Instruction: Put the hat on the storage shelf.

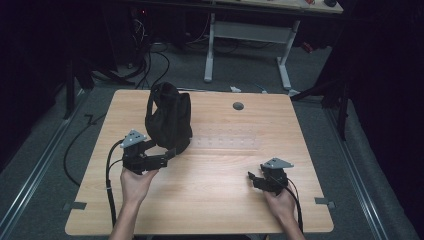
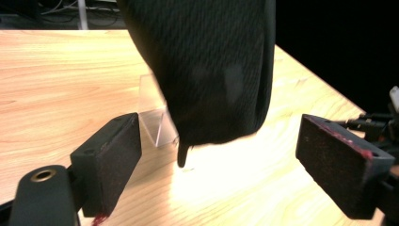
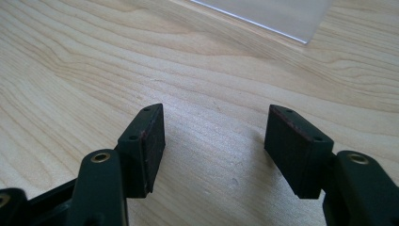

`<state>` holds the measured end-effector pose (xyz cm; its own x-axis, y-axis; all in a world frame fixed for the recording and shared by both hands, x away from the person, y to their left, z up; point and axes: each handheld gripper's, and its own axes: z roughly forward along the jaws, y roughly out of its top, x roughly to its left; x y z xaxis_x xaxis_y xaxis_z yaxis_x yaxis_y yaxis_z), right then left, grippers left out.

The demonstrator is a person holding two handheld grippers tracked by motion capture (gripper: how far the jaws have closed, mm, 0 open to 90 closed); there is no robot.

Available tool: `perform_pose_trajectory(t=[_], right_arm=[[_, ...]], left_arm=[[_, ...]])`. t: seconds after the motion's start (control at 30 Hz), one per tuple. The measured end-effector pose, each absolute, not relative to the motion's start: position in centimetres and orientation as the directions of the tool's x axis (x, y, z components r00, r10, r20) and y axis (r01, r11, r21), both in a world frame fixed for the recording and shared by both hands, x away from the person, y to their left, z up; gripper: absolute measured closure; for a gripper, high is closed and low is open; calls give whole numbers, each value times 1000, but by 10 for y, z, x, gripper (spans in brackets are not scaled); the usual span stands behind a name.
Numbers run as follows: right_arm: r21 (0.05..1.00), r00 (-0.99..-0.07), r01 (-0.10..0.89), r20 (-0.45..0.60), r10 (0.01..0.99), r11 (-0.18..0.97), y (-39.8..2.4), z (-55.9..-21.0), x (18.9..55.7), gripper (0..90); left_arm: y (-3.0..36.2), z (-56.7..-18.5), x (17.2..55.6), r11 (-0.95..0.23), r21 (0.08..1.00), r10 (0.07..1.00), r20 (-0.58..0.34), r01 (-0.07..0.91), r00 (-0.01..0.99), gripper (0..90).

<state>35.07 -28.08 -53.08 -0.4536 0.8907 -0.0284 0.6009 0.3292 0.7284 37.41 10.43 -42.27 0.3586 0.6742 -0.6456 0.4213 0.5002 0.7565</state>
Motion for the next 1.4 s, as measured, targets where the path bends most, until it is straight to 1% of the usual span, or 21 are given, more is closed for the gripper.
perform_pose_trajectory(t=[0.33,0.5,0.67,0.9,1.4], right_arm=[[727,-453,604,-23,891,326,-281,-531,351,386],[727,-454,605,-22,891,326,-281,-531,351,386],[727,-454,604,-22,891,326,-281,-531,351,386],[727,-454,604,-22,891,326,-281,-531,351,386],[727,-455,604,-22,890,327,-282,-531,351,386]], left_arm=[[116,-448,368,487,751,683,-646,446,340,182],[119,-460,367,469,764,707,-626,443,330,196],[121,-482,368,450,767,733,-610,458,302,200],[124,-493,368,458,758,736,-616,464,281,208],[124,-523,369,411,780,801,-556,473,221,222]])
